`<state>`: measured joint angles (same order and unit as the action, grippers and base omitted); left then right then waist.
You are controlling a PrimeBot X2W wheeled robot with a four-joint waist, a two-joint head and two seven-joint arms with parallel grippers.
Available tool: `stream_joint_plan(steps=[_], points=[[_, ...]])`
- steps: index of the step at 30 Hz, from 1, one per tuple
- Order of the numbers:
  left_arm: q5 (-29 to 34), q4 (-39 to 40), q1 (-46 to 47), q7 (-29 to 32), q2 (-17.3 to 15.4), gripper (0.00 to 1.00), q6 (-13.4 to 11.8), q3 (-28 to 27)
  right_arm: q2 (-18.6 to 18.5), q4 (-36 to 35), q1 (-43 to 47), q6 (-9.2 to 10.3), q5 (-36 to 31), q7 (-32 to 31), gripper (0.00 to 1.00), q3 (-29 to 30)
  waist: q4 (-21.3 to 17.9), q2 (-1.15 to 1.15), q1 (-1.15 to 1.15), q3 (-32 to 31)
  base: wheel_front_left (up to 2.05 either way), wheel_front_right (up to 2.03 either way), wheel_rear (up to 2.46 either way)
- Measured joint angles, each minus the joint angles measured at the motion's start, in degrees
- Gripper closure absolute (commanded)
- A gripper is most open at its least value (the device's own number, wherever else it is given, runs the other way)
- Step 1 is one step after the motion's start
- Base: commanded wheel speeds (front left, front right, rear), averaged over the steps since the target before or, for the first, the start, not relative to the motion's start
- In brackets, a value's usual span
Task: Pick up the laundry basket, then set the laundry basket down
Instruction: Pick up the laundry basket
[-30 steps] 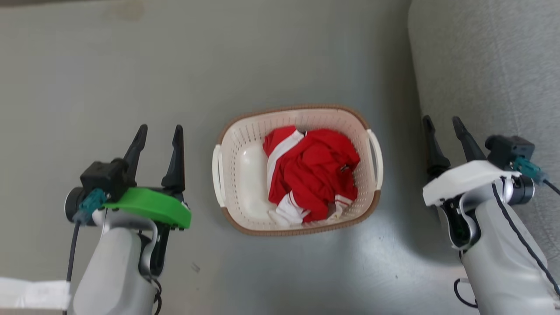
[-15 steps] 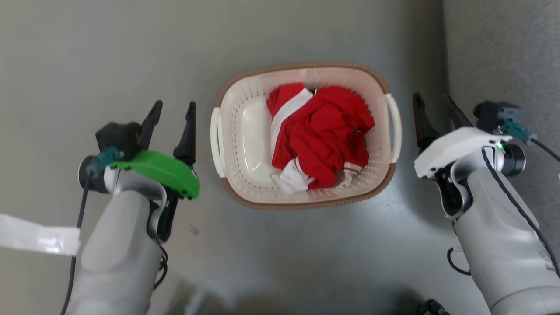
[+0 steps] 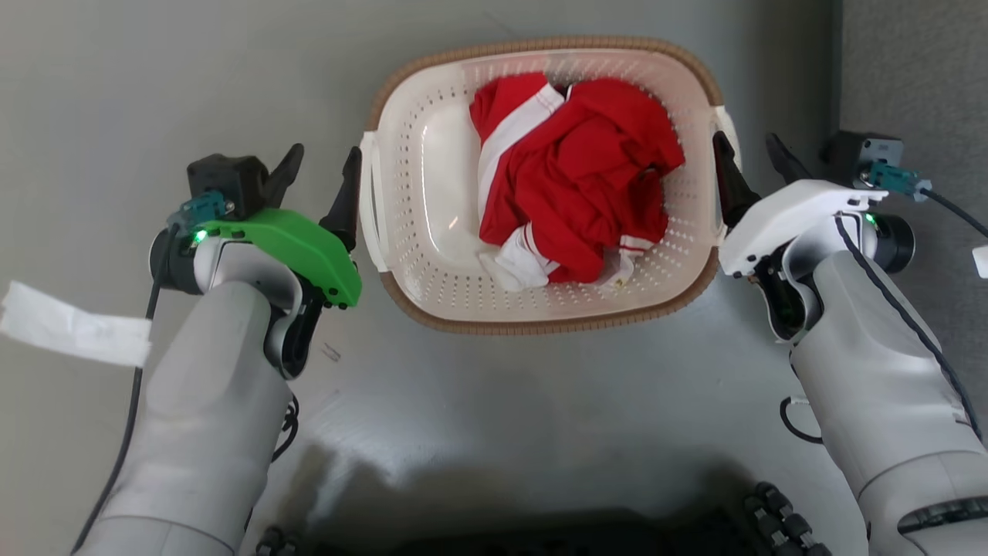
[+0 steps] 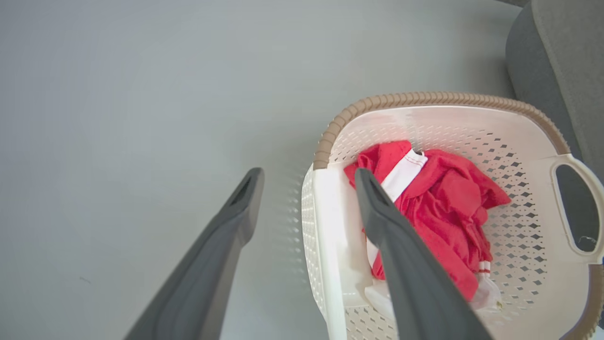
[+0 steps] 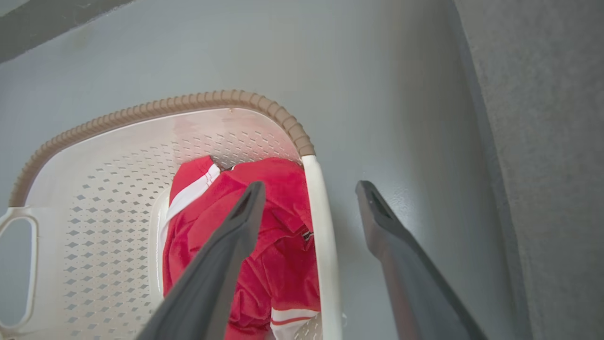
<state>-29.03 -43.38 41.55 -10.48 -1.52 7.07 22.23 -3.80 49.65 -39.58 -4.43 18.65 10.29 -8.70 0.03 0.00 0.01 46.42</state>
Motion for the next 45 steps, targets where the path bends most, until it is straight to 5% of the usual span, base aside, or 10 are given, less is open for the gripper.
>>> stream_joint_plan(steps=[22, 26, 28, 30, 31, 34, 45], points=[[-10.7, -7.3, 6.3, 6.3, 0.2, 0.0, 0.1, 11.2, 0.2, 9.6, -6.9, -0.37, 3.0, -1.3, 0.0, -3.8, -0.5, 0.0, 0.0, 6.9, 0.0, 0.0, 0.0], [-12.1, -7.8, 7.6, 6.3, 0.2, 0.0, 0.1, 11.9, 0.1, 10.0, -8.0, -0.6, 3.3, -0.9, 0.39, -4.7, -0.3, 0.0, 0.0, 7.2, 0.0, 0.0, 0.0], [-12.2, -8.1, 8.1, 6.1, 0.2, 0.14, 0.1, 12.3, 0.1, 10.2, -8.5, -0.64, 3.7, -0.7, 0.56, -5.0, -0.2, 0.0, 0.0, 7.2, 0.0, 0.0, 0.0], [-12.8, -8.3, 8.4, 6.0, 0.2, 0.51, 0.1, 12.9, 0.1, 10.6, -8.7, -1.04, 4.2, -0.4, 0.73, -5.4, -0.2, 0.0, 0.0, 7.3, 0.0, 0.0, 0.0], [-13.2, -8.4, 8.5, 6.1, 0.2, 0.62, 0.1, 13.1, 0.1, 10.9, -8.8, -1.04, 4.5, -0.4, 0.85, -5.6, -0.2, 0.0, 0.0, 7.3, 0.0, 0.0, 0.0], [-14.5, -9.0, 8.7, 6.1, 0.2, 1.0, 0.1, 13.5, 0.1, 11.5, -9.3, -1.09, 5.2, -0.2, 1.0, -6.2, -0.2, 0.0, 0.0, 7.3, 0.0, 0.0, 0.0], [-17.6, -10.9, 9.3, 5.4, -0.1, 1.0, -0.1, 16.8, 0.1, 14.0, -9.3, -1.58, 5.8, 0.8, 1.0, -8.3, 0.0, 0.0, 0.0, 5.4, 0.0, 0.0, 0.0]])
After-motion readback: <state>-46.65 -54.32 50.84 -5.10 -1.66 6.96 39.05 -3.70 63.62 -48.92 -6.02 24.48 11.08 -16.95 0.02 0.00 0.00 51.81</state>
